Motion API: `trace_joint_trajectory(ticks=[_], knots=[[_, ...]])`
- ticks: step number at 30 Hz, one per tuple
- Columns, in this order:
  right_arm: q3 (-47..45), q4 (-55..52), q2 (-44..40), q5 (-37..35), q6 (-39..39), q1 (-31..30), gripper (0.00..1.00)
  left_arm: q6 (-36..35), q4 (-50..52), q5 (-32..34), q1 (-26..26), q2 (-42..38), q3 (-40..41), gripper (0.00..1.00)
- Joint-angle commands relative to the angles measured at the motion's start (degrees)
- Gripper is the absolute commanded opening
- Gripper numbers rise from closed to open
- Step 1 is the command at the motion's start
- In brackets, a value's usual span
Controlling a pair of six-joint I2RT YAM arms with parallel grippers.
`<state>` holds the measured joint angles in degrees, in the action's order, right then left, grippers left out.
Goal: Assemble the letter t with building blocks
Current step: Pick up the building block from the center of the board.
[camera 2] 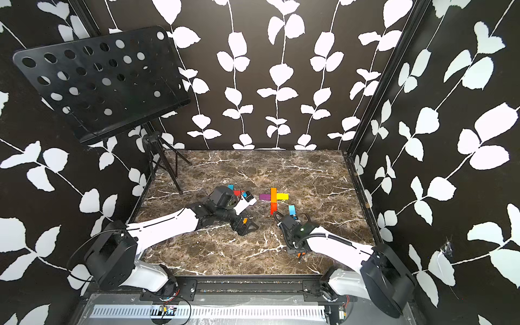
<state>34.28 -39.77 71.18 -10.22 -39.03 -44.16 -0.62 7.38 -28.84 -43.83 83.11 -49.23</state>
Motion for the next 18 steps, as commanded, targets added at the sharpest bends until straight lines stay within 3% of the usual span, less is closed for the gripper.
trace_joint_trajectory(ticks=[1,11,18], knots=[[3.1,-6.5,0.8,-0.7,-0.6,-0.6,0.46,-0.8,0.2,-0.2,0.0,-3.4,-0.4,0.99],[5.9,-14.9,1.9,-0.7,-1.2,-0.5,0.46,-1.3,-0.2,-1.3,0.0,-1.6,-1.0,0.99],[5.8,-11.6,3.2,0.6,-1.6,-0.5,0.45,-1.6,-0.4,-2.0,0.0,-0.5,-1.6,0.99]])
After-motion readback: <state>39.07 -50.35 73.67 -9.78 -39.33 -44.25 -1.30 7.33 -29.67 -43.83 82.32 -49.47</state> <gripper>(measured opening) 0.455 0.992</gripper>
